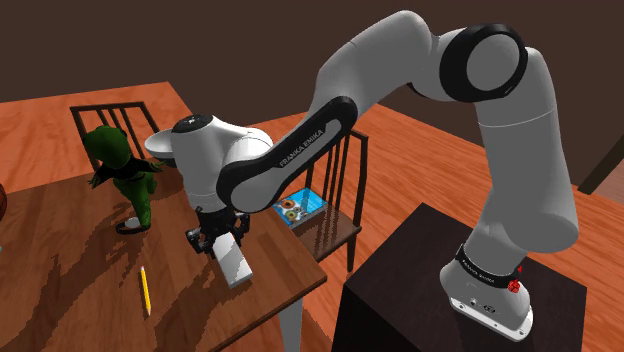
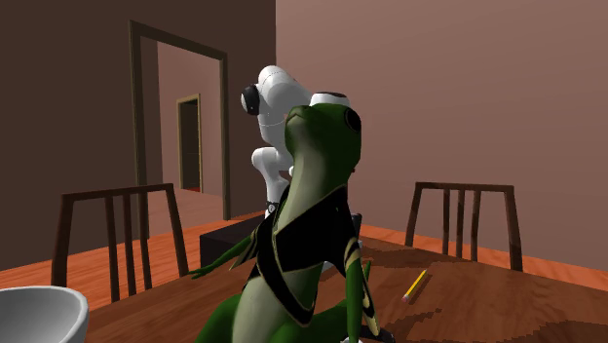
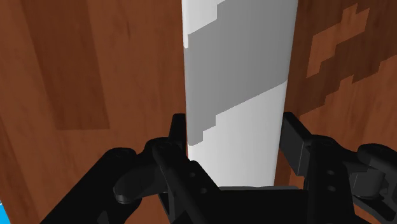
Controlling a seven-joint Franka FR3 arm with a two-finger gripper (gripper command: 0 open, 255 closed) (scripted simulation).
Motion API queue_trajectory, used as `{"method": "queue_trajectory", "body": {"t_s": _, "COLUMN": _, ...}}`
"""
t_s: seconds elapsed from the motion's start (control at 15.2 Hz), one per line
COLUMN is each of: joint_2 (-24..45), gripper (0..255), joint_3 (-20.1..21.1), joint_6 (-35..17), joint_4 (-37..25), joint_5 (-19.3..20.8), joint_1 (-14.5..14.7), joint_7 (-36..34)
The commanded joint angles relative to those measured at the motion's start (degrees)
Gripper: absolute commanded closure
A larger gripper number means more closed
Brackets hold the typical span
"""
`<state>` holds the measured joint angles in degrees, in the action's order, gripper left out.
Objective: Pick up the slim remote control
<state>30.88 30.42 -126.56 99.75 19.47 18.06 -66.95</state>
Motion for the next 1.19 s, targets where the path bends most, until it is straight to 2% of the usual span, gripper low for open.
{"method": "queue_trajectory", "body": {"t_s": 0.0, "joint_2": 0.12, "gripper": 255, "joint_3": -0.04, "joint_6": 0.00, "joint_4": 0.02, "joint_5": 0.01, "joint_1": 0.02, "joint_7": -0.02}}
{"method": "queue_trajectory", "body": {"t_s": 0.2, "joint_2": 0.11, "gripper": 255, "joint_3": -0.03, "joint_6": 0.09, "joint_4": -0.07, "joint_5": 0.00, "joint_1": 0.04, "joint_7": -0.03}}
{"method": "queue_trajectory", "body": {"t_s": 1.12, "joint_2": -5.03, "gripper": 255, "joint_3": 2.08, "joint_6": 8.29, "joint_4": -3.76, "joint_5": -3.49, "joint_1": -1.21, "joint_7": 2.19}}
